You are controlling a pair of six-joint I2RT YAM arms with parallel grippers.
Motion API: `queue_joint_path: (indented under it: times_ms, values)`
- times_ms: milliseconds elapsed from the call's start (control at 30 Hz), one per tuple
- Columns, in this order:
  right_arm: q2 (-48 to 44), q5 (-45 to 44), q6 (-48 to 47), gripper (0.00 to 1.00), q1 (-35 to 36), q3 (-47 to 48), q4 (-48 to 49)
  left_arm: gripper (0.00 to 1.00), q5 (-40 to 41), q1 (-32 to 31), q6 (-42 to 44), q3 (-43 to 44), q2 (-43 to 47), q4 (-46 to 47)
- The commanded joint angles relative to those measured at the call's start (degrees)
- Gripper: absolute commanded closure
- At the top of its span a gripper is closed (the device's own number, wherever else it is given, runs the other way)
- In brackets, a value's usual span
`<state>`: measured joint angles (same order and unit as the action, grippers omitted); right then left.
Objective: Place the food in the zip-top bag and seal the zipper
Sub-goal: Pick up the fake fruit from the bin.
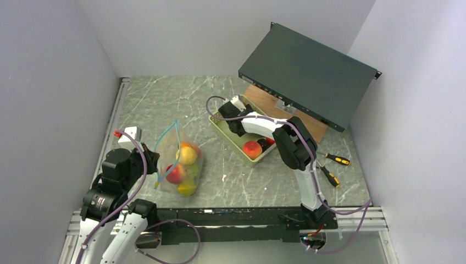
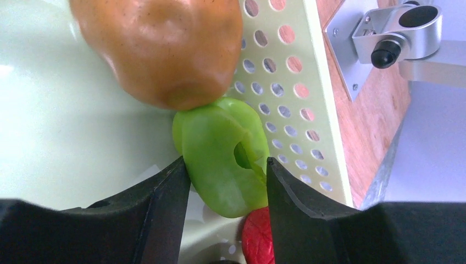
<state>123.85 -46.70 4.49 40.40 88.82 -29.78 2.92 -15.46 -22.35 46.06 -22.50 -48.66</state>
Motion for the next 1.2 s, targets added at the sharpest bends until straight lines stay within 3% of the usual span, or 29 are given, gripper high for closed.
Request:
queue_joint_path:
  times_ms: [0,133,467,733,1167]
  values:
    - [-5.28,1.76,0.69,0.70,1.99,-3.03,5.43,1.00,0.01,-0.18,-0.50,-0.04,-0.48,2.26]
    - [-8.58,0.52,0.34,0.77,3.36,-3.53,6.36,1.00,0.13,-0.18,-0.59,-0.08,-0.43,2.17]
    - [-17.70,5.34,2.27,0.83,4.65,-6.22,10.25,1.00,-0.19,-0.18,-0.42,-0.10,-0.32,2.26]
    - [-30.57,18.97,5.73,0.88,4.58,-12.65,18.94,1.00,-0.33,-0.18,-0.33,-0.12,-0.25,2.39]
    - [-45.49,51.18,10.85,0.87,5.75,-15.06,29.42,1.00,-0.12,-0.18,-0.41,-0.11,-0.04,2.26]
